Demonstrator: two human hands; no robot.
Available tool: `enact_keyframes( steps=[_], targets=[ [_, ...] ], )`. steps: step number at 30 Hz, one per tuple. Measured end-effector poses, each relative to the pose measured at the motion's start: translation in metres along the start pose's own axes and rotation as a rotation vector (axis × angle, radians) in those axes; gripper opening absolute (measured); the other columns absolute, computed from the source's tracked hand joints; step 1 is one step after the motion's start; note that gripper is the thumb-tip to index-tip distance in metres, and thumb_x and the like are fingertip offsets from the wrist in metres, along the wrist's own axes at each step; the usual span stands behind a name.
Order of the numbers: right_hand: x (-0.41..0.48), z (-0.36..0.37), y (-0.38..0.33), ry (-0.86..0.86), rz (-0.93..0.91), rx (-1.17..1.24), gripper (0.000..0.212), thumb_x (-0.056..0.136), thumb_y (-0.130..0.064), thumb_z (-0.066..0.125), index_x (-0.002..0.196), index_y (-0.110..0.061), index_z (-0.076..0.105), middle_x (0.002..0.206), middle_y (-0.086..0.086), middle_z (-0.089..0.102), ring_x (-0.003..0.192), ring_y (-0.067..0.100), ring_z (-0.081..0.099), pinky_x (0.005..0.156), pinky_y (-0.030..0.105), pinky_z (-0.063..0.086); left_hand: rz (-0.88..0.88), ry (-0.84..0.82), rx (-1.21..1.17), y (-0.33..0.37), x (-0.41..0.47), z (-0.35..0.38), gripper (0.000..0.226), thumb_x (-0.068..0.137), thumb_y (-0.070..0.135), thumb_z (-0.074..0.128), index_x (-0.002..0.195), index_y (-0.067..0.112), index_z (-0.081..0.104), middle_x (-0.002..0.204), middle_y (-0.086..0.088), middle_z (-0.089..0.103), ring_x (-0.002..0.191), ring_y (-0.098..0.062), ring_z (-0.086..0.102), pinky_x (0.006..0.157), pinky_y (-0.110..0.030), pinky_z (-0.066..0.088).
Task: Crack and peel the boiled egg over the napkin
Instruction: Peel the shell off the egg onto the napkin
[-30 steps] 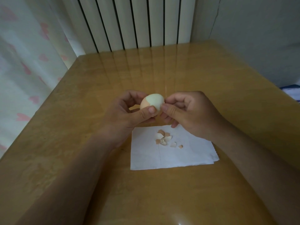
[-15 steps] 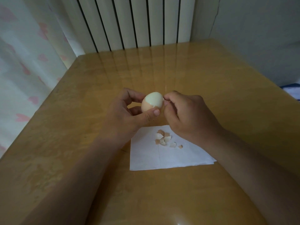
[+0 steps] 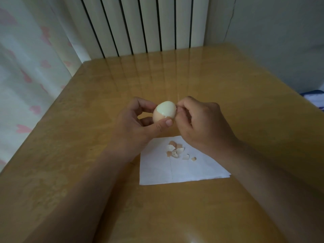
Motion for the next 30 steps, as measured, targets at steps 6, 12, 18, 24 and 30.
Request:
enact_keyframes(
  steps=[6, 12, 18, 24, 30],
  targets=[
    [-0.004, 0.006, 0.013, -0.057, 0.153, 0.205, 0.018, 0.093, -0.023, 0.057, 0.093, -0.010, 0.070, 0.068, 0.000, 0.070, 0.056, 0.010, 0.065, 0.048, 0.036, 0.050, 0.012, -0.018, 0.030, 0.004, -0.002, 0.002, 0.053, 0.059, 0.033, 0.092, 0.100, 0.020, 0.061, 0.112, -0.009, 0.069, 0.087, -0.023, 0.076, 0.075, -0.042, 0.060],
    [-0.006, 0.009, 0.016, -0.086, 0.178, 0.220, 0.015, 0.093, -0.020, 0.058, 0.092, -0.009, 0.068, 0.070, 0.004, 0.071, 0.060, 0.018, 0.068, 0.048, 0.041, 0.052, 0.041, -0.015, 0.064, 0.006, -0.002, 0.002, 0.050, 0.058, 0.031, 0.090, 0.098, 0.022, 0.061, 0.110, -0.005, 0.068, 0.084, -0.022, 0.075, 0.074, -0.046, 0.063],
    [-0.006, 0.009, 0.018, -0.077, 0.203, 0.221, 0.014, 0.091, -0.018, 0.058, 0.088, -0.008, 0.068, 0.067, 0.003, 0.070, 0.059, 0.018, 0.068, 0.048, 0.042, 0.053, 0.053, -0.029, 0.049, 0.007, -0.002, 0.005, 0.049, 0.058, 0.028, 0.089, 0.098, 0.021, 0.060, 0.108, -0.004, 0.068, 0.082, -0.017, 0.075, 0.070, -0.036, 0.062],
    [-0.007, 0.010, 0.021, -0.080, 0.248, 0.252, 0.014, 0.090, -0.016, 0.056, 0.084, -0.010, 0.067, 0.063, 0.004, 0.068, 0.055, 0.022, 0.066, 0.047, 0.043, 0.052, 0.032, -0.027, 0.032, 0.004, -0.001, 0.003, 0.046, 0.060, 0.029, 0.088, 0.098, 0.021, 0.063, 0.105, 0.002, 0.068, 0.083, -0.019, 0.075, 0.072, -0.039, 0.062],
    [-0.009, 0.014, 0.029, -0.097, 0.378, 0.400, 0.018, 0.085, -0.017, 0.051, 0.085, -0.012, 0.069, 0.061, 0.004, 0.069, 0.058, 0.025, 0.068, 0.053, 0.050, 0.057, 0.002, -0.045, -0.047, 0.000, 0.000, 0.001, 0.044, 0.066, 0.030, 0.088, 0.103, 0.019, 0.067, 0.109, -0.004, 0.071, 0.094, -0.034, 0.075, 0.085, -0.061, 0.058]
  ],
)
Point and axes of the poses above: each hand's wrist, its own x-axis towards the middle knuckle, its own z-axis out of the palm, y = z × x, the point moved 9 cm from there along x, towards the middle knuckle
